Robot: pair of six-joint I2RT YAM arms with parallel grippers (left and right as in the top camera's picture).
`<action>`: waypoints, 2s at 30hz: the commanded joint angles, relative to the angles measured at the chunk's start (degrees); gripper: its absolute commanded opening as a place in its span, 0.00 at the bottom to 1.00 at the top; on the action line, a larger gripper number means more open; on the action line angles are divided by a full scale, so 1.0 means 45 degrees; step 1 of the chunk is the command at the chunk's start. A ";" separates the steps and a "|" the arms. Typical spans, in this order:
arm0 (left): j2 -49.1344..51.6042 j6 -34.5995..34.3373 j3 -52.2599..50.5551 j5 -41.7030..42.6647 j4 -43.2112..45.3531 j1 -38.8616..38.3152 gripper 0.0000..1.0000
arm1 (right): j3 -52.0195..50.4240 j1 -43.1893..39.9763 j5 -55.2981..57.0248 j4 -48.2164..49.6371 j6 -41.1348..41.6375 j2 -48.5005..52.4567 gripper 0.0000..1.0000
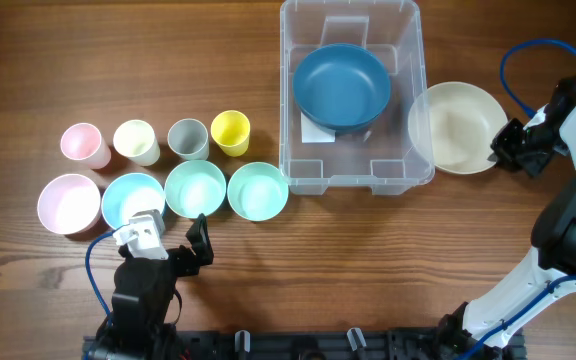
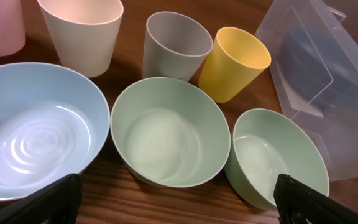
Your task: Pack container
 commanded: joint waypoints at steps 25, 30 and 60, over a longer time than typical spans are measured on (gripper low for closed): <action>-0.0068 0.0019 -0.0053 -0.0121 0.0053 0.0097 1.00 | 0.0981 0.7223 -0.0039 0.5066 0.3711 -0.2055 0.32; -0.0068 0.0019 -0.0053 -0.0121 0.0049 0.0097 1.00 | 0.1093 0.7101 -0.0787 0.3444 0.3143 -0.4634 0.47; -0.0068 0.0024 -0.0053 -0.0121 0.0049 0.0097 1.00 | -0.3332 0.8233 -0.0155 -0.0869 0.0651 -0.6465 0.04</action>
